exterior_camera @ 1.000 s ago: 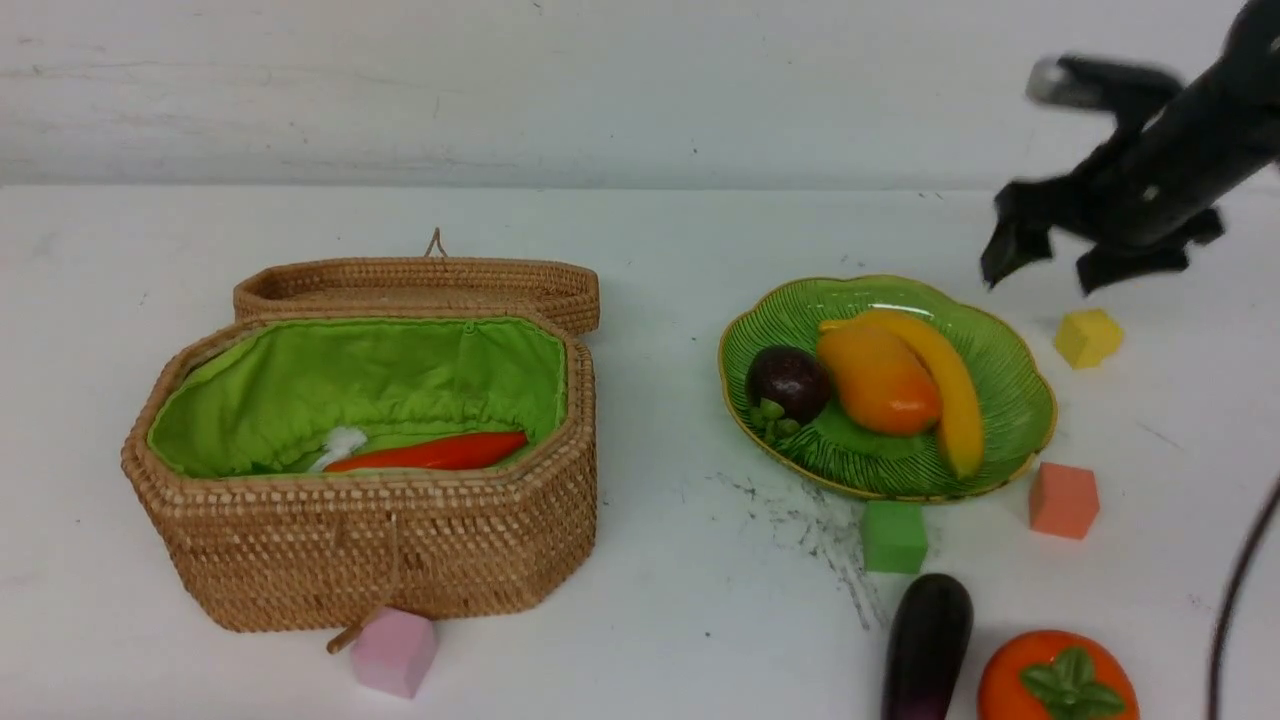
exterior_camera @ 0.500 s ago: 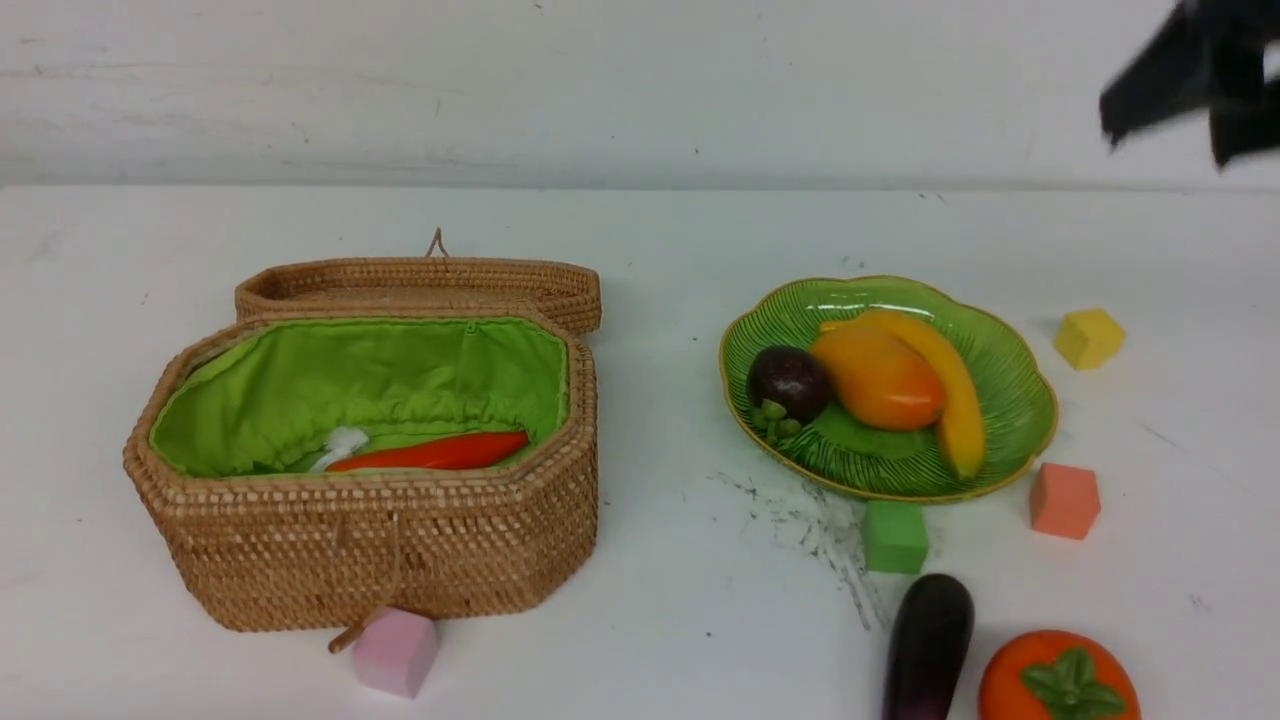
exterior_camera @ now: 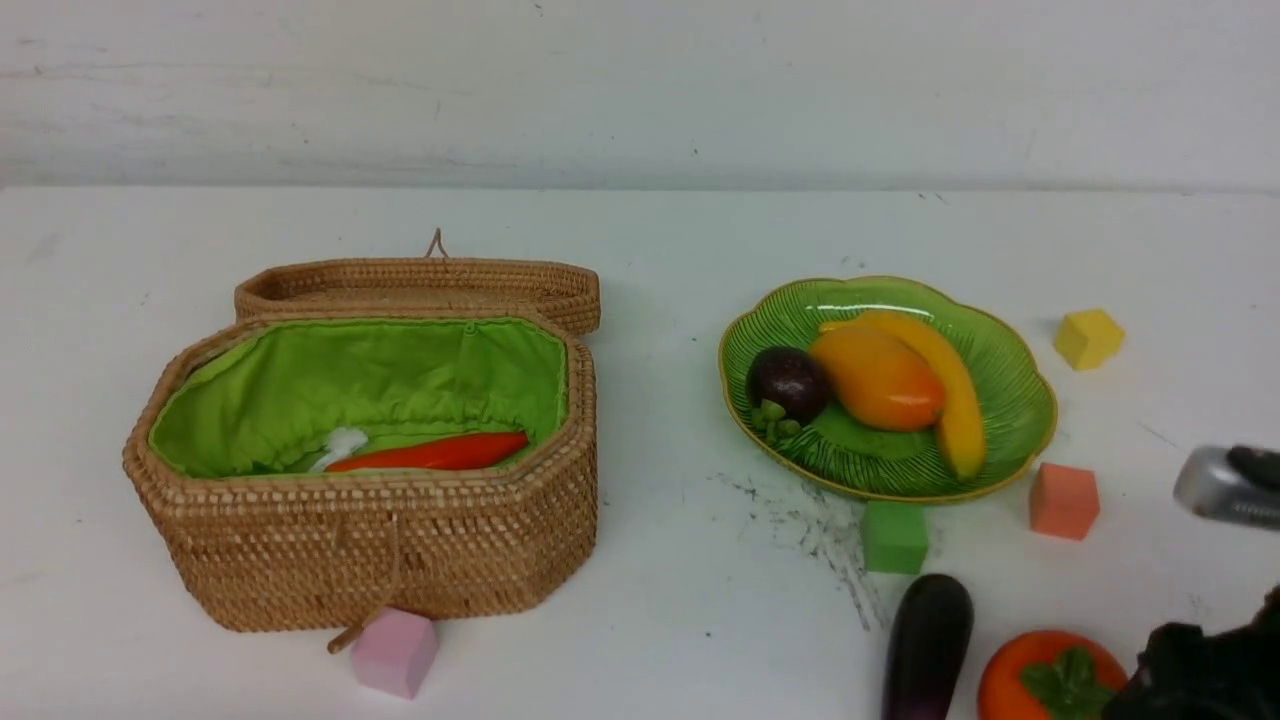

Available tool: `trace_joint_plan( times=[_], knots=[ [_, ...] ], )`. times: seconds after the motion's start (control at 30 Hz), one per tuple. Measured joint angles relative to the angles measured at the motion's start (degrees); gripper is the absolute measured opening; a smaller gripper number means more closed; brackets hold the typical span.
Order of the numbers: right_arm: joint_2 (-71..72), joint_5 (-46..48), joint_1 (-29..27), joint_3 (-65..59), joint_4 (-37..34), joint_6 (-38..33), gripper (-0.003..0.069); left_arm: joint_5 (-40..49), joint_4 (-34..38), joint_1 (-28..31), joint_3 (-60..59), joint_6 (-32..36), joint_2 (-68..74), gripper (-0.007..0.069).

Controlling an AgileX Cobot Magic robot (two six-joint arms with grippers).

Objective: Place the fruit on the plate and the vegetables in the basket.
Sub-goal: Use the right arm to grab a tomato and put it into the left basket

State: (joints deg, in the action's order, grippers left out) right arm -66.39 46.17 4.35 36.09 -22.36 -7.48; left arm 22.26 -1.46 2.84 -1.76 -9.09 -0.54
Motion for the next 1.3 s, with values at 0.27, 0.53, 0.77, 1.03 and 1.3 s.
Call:
trace_joint_plan(
  times=[0.27, 0.53, 0.77, 1.03, 1.3],
  knots=[
    [-3.3, -6.3, -1.6, -0.4, -3.0, 0.9, 0.058, 0.0, 0.0, 0.0, 0.0, 0.0, 0.0, 0.0239],
    [-12.9, -10.2, -3.7, -0.4, -13.7, -6.6, 0.058, 0.0, 0.0, 0.0, 0.0, 0.0, 0.0, 0.0239],
    [-19.8, -11.0, -3.8, 0.4, -22.9, -11.3, 0.0554, 0.0, 0.0, 0.0, 0.0, 0.0, 0.0, 0.0239],
    [-16.1, -10.2, -4.2, 0.4, -20.4, -12.9, 0.0517, 0.0, 0.0, 0.0, 0.0, 0.0, 0.0, 0.0239],
    [-3.5, -3.4, -5.5, 16.7, -13.8, -12.7, 0.0517, 0.0, 0.0, 0.0, 0.0, 0.0, 0.0, 0.0239]
  ],
)
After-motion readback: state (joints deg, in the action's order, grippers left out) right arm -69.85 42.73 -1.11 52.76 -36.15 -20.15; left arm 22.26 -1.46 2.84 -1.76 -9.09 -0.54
